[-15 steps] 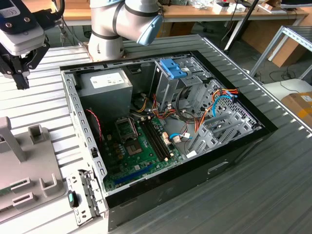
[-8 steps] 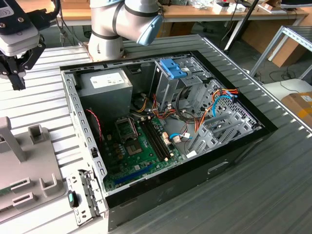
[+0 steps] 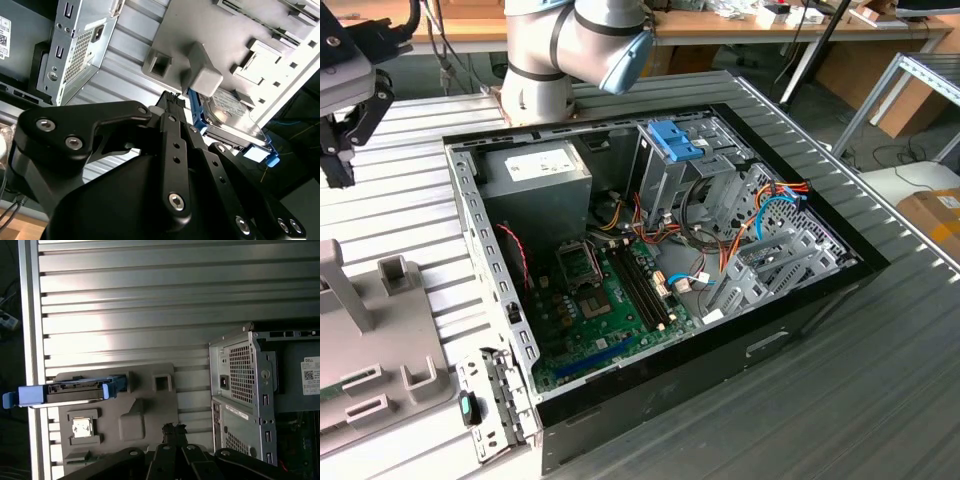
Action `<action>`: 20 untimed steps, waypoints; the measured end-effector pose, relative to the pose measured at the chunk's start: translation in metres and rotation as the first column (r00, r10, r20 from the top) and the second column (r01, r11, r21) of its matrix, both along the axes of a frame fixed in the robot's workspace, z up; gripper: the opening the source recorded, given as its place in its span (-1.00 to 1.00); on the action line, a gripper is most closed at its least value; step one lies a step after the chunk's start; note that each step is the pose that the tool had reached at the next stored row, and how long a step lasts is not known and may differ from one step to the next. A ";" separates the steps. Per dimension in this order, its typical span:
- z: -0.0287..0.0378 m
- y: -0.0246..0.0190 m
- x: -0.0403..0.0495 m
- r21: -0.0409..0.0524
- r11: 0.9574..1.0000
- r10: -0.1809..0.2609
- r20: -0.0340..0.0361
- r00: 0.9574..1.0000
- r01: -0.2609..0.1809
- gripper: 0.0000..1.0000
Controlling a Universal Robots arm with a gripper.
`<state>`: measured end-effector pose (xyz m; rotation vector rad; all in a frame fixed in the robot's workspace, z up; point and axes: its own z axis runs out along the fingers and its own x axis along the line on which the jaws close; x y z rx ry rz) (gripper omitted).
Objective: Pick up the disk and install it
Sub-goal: 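Reach for the disk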
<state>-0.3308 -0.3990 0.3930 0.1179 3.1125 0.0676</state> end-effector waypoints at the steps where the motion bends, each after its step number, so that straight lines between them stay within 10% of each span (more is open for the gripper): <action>1: 0.0000 0.0000 -0.0023 0.000 1.000 0.000 0.000 1.000 0.000 -0.79; 20: 0.0000 0.0000 -0.0526 0.000 1.000 0.000 0.000 1.000 0.000 -0.79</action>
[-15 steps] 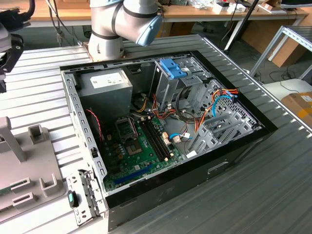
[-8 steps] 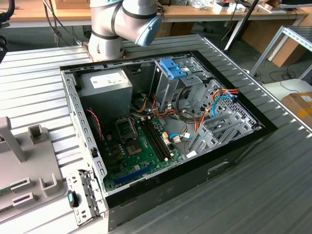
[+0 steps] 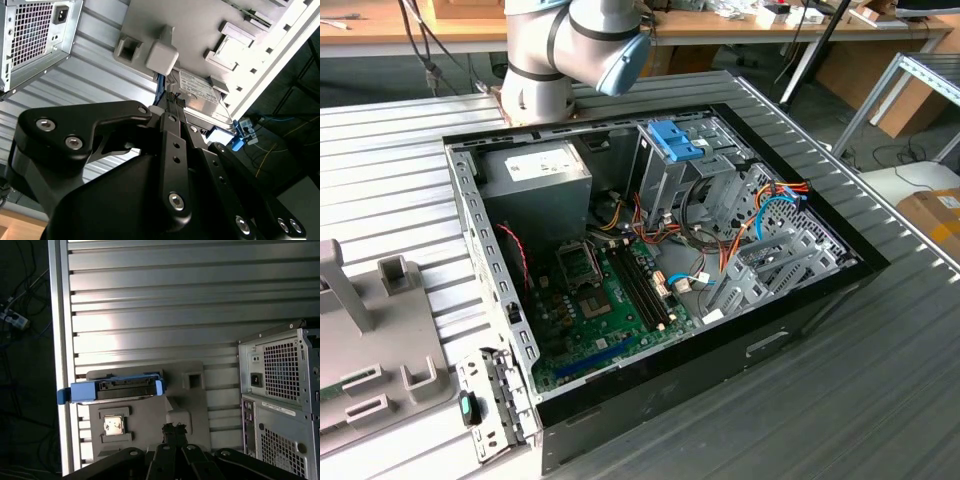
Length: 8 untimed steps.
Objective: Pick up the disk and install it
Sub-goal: 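Reach for the disk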
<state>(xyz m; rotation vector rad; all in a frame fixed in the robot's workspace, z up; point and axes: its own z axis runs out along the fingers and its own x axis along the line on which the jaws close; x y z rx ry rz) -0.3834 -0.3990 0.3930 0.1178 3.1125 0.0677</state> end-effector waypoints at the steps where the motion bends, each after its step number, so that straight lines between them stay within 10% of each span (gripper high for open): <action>1: 0.0000 0.0000 -0.0002 0.000 1.000 0.000 0.000 1.000 0.000 -0.79; 8: 0.0000 0.0000 -0.0004 0.000 1.000 0.000 0.000 1.000 0.000 -0.79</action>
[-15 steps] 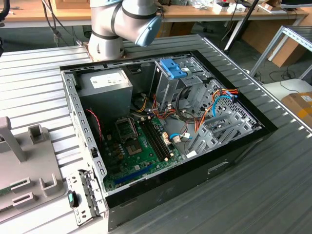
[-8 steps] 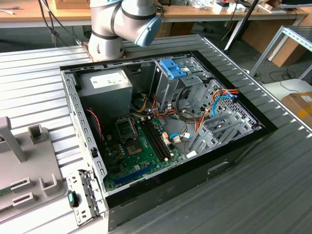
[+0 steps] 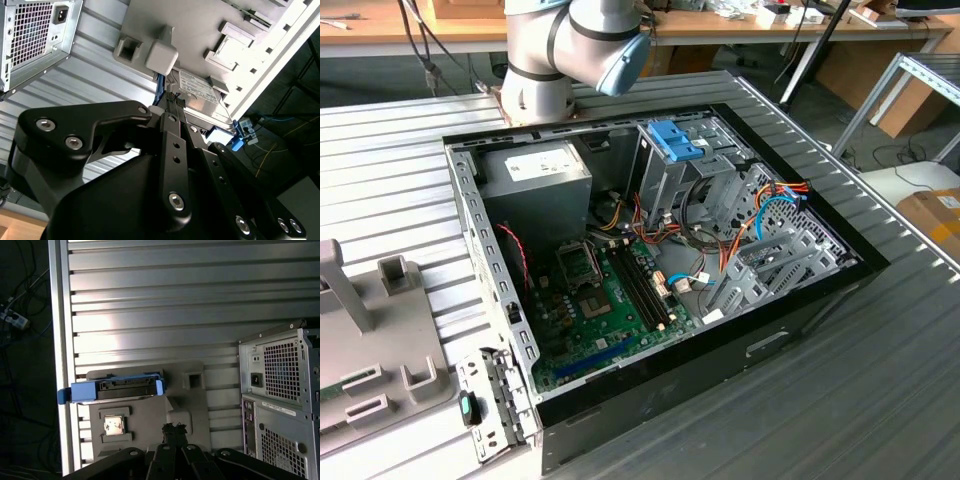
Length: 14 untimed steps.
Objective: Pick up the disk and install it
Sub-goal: 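Reach for the disk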
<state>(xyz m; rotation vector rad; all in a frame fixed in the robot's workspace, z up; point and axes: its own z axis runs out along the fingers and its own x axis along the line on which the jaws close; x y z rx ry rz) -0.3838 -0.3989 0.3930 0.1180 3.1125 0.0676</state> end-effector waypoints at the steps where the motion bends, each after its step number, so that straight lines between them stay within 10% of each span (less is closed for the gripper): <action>1: 0.0000 0.0000 -0.0001 0.000 1.000 0.000 0.000 1.000 0.000 -0.79; 14: 0.0000 0.0000 -0.0101 0.000 1.000 0.000 0.000 1.000 0.000 -0.79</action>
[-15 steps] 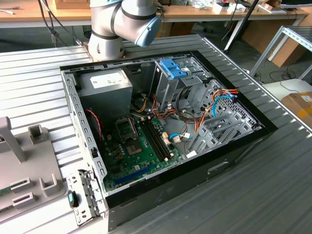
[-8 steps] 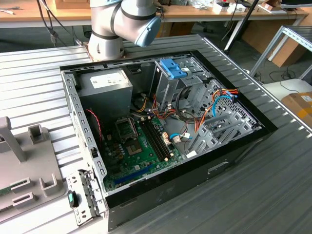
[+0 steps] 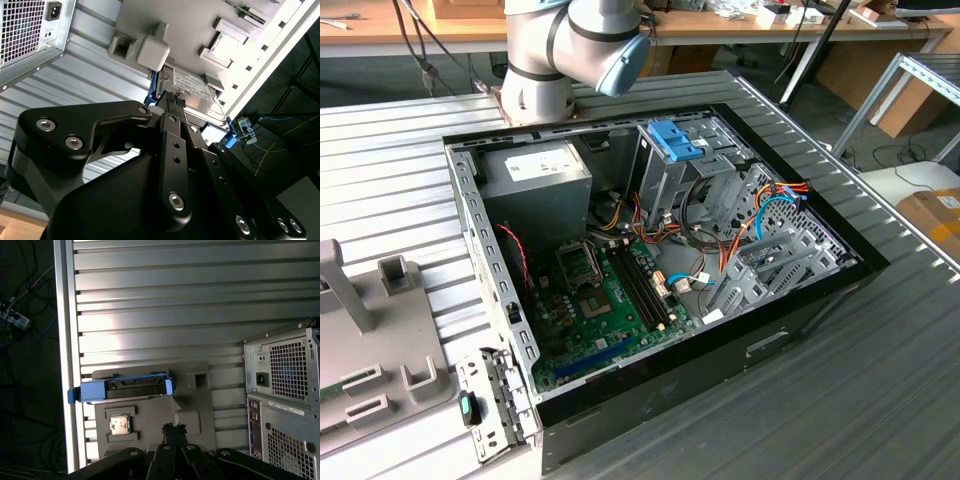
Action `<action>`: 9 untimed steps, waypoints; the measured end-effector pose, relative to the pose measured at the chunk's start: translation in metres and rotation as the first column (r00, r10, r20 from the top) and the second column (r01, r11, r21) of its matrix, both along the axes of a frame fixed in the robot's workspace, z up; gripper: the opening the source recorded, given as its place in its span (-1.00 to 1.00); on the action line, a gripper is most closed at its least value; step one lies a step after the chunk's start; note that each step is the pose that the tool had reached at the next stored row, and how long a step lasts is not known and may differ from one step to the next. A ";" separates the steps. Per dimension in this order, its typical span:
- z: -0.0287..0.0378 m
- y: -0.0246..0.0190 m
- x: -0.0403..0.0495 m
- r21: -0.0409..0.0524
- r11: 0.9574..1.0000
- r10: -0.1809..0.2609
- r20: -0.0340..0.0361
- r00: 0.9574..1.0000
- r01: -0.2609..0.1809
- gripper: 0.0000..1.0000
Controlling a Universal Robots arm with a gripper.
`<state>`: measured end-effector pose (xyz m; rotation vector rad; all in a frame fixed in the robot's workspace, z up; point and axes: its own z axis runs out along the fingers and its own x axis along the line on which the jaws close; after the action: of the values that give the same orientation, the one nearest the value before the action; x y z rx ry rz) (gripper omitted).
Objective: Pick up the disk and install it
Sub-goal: 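Reach for the disk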
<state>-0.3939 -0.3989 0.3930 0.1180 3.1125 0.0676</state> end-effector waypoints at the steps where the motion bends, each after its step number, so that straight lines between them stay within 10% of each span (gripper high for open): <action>1: 0.0000 0.0000 0.0000 0.000 1.000 0.000 0.000 1.000 0.000 -0.79; 5: -0.0001 0.0006 -0.0002 0.000 1.000 0.000 0.000 1.000 0.000 -0.79; 9: -0.0004 0.0099 -0.0028 0.000 1.000 0.000 0.000 1.000 0.000 -0.79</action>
<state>-0.3967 -0.3890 0.3926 0.1173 3.1126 0.0675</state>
